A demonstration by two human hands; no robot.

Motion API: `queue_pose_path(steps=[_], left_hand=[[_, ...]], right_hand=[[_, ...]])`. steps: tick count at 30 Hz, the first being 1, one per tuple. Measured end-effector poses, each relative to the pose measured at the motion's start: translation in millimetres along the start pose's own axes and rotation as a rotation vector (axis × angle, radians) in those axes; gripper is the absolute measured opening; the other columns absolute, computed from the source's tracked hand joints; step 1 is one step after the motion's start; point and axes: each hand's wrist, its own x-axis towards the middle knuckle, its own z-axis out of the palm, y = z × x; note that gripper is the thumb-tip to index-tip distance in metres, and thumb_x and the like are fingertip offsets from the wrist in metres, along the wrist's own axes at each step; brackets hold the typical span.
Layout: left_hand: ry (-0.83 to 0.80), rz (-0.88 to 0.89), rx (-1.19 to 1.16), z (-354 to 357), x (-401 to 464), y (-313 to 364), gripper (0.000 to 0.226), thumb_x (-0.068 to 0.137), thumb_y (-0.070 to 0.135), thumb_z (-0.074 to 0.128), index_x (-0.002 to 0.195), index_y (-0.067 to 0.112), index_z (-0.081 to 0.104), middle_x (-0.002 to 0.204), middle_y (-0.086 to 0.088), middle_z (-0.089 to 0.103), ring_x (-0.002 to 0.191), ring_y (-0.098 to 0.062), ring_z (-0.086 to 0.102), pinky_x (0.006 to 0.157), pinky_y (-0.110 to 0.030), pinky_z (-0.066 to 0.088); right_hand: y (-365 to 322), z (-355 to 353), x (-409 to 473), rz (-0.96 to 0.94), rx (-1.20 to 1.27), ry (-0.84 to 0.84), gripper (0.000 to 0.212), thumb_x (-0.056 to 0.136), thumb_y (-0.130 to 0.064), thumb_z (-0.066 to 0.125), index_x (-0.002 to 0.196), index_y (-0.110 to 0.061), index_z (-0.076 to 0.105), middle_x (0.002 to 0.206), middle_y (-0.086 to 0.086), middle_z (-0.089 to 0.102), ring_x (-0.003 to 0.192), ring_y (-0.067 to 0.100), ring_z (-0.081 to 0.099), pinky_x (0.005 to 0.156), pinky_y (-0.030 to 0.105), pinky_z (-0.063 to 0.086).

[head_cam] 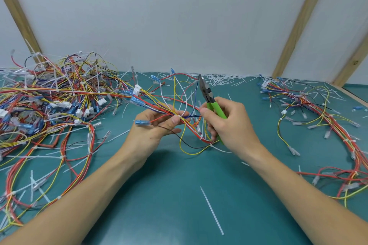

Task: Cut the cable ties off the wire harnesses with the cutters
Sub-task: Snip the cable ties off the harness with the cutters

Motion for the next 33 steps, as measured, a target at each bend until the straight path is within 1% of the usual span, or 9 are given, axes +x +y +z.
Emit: queue_pose_path(steps=[2,6,13,19,22,24,27,29,33], left_hand=[[-0.006,-0.008,-0.01,1,0,1,0.033,0.084,0.015,0.069,0.11,-0.003,0.066,0.11,-0.009,0.076,0.103,-0.025,0.073,0.078,-0.029,0.059],[0.034,0.001,0.025,2,-2,4,0.017,0.078,0.022,0.074,0.094,0.015,0.076,0.094,-0.005,0.078,0.09,-0.019,0.075,0.071,-0.028,0.06],[0.098,-0.018,0.065,5,0,9,0.012,0.069,0.028,0.078,0.08,0.023,0.081,0.075,0.001,0.074,0.064,-0.013,0.066,0.055,-0.022,0.051],[0.101,0.0,0.059,0,-2,7,0.022,0.076,0.03,0.074,0.093,0.018,0.077,0.096,-0.001,0.078,0.091,-0.012,0.073,0.071,-0.024,0.058],[0.04,-0.018,-0.057,0,-2,5,0.017,0.083,0.024,0.069,0.098,0.019,0.074,0.112,-0.006,0.076,0.105,-0.018,0.072,0.08,-0.028,0.059],[0.008,-0.019,-0.127,1,-2,6,0.013,0.085,0.022,0.066,0.094,0.024,0.075,0.115,-0.009,0.075,0.108,-0.022,0.071,0.081,-0.028,0.058],[0.005,-0.033,-0.209,-1,1,5,0.015,0.089,0.017,0.061,0.103,0.014,0.066,0.117,-0.015,0.073,0.112,-0.028,0.07,0.087,-0.033,0.058],[0.004,-0.049,-0.25,-1,2,6,0.013,0.091,0.014,0.058,0.103,0.011,0.063,0.114,-0.016,0.074,0.11,-0.027,0.07,0.087,-0.035,0.058],[0.005,-0.055,-0.253,-1,1,8,0.011,0.091,0.016,0.057,0.101,0.016,0.062,0.113,-0.011,0.075,0.107,-0.022,0.072,0.076,-0.032,0.059]], right_hand=[[0,2,-1,-0.007,0.001,-0.038,0.013,0.089,-0.026,0.066,0.081,-0.016,0.069,0.052,-0.003,0.051,0.046,0.02,0.046,0.046,0.046,0.05],[-1,6,-4,-0.009,0.014,-0.083,0.009,0.086,-0.024,0.066,0.084,-0.019,0.073,0.054,-0.004,0.055,0.046,0.014,0.049,0.048,0.032,0.046],[0,6,-5,-0.022,-0.008,-0.132,0.01,0.088,-0.019,0.068,0.088,-0.02,0.078,0.054,-0.011,0.052,0.048,0.01,0.046,0.052,0.028,0.041],[5,0,2,0.015,-0.033,0.096,0.013,0.089,-0.016,0.069,0.078,-0.023,0.071,0.057,-0.011,0.06,0.053,0.014,0.053,0.058,0.042,0.051],[7,-6,6,0.041,-0.028,0.159,0.02,0.089,-0.011,0.07,0.074,-0.024,0.071,0.06,-0.005,0.066,0.049,0.013,0.054,0.051,0.034,0.048],[8,-7,6,0.055,-0.008,0.146,0.02,0.089,-0.008,0.07,0.074,-0.022,0.071,0.058,-0.004,0.064,0.047,0.015,0.053,0.049,0.03,0.046],[10,-3,4,0.042,-0.006,0.08,0.013,0.088,-0.012,0.072,0.078,-0.021,0.072,0.055,-0.009,0.06,0.046,0.018,0.05,0.049,0.03,0.046],[8,-1,2,0.028,-0.004,0.029,0.003,0.085,-0.02,0.072,0.084,-0.022,0.073,0.066,-0.01,0.069,0.05,0.011,0.054,0.055,0.03,0.047],[6,1,0,-0.026,-0.059,-0.011,0.019,0.088,-0.012,0.071,0.098,-0.028,0.076,0.09,-0.016,0.076,0.064,-0.004,0.061,0.069,0.026,0.048]])
